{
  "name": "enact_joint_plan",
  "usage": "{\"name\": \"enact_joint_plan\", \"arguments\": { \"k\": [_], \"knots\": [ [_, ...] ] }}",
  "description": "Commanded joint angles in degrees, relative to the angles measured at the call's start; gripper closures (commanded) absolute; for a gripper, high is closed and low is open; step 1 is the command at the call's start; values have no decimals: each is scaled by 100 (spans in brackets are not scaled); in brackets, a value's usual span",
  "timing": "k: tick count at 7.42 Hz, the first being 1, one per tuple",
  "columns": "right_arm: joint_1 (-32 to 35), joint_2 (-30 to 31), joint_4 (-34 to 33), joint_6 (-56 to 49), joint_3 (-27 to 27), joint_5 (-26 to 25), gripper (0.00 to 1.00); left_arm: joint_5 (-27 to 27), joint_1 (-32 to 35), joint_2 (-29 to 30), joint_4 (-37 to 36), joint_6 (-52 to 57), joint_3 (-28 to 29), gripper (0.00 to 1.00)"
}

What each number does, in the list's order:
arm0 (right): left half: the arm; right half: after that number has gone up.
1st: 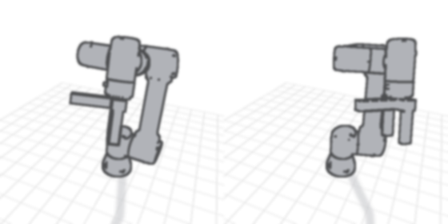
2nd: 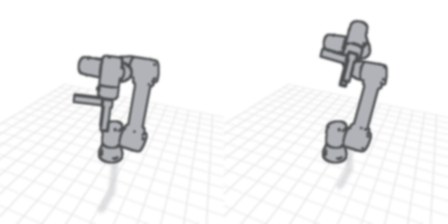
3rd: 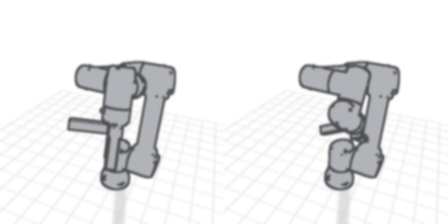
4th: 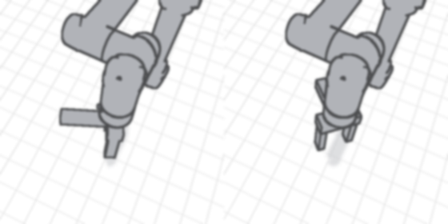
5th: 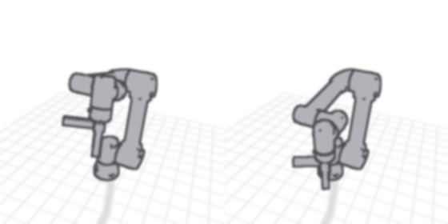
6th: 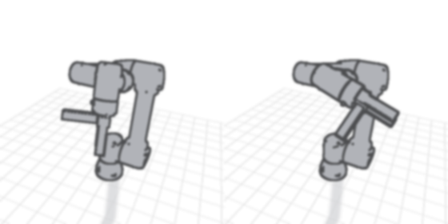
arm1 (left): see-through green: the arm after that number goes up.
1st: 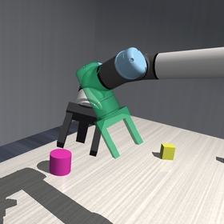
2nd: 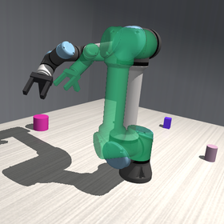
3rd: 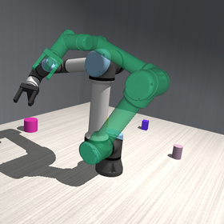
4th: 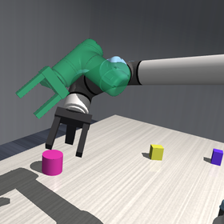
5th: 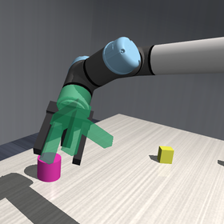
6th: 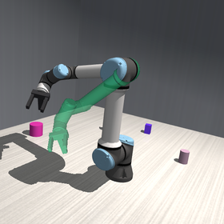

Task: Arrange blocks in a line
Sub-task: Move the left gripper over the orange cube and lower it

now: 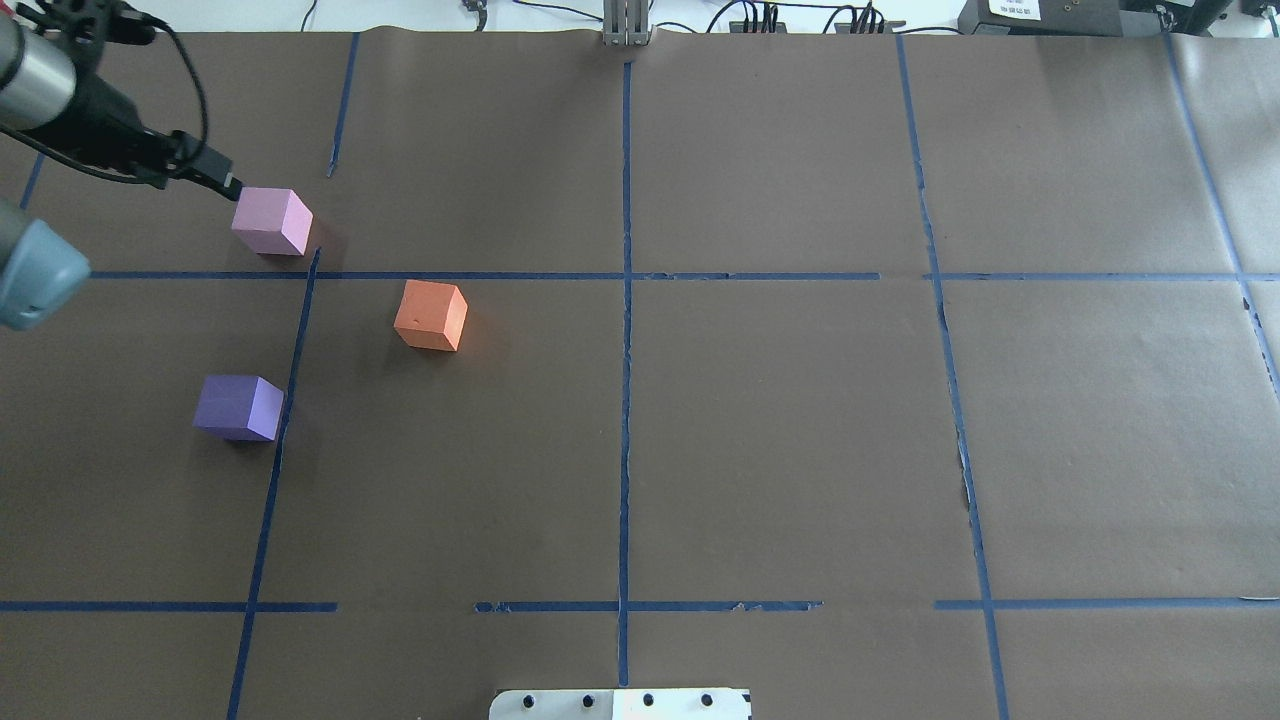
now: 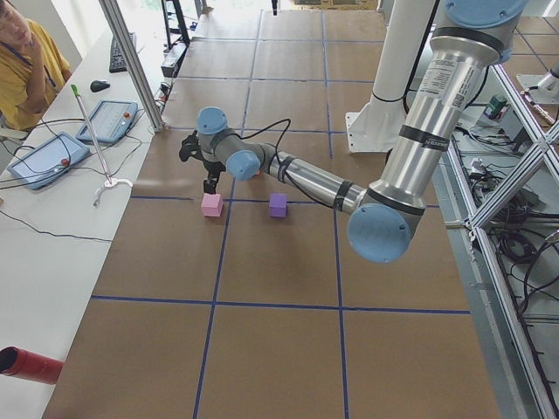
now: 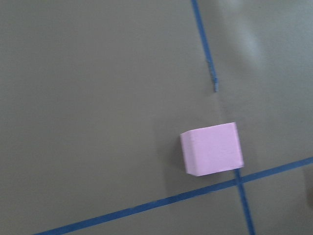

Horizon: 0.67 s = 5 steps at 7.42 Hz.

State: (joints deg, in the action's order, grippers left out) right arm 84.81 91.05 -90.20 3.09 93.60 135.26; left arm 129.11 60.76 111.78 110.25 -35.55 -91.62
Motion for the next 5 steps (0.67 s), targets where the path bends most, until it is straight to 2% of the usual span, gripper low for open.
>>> {"name": "enact_joint_plan", "arguments": {
  "k": [1, 2, 5],
  "knots": [
    [0, 0, -6, -1, 0, 0, 0, -700, -966, 528, -3, -688, -5, 0],
    [0, 0, -6, -2, 0, 0, 0, -1025, -1344, 694, -3, -1290, 47, 0],
    [0, 0, 2, -2, 0, 0, 0, -1264, -1846, 696, -3, -1393, -49, 0]
  ]
}}
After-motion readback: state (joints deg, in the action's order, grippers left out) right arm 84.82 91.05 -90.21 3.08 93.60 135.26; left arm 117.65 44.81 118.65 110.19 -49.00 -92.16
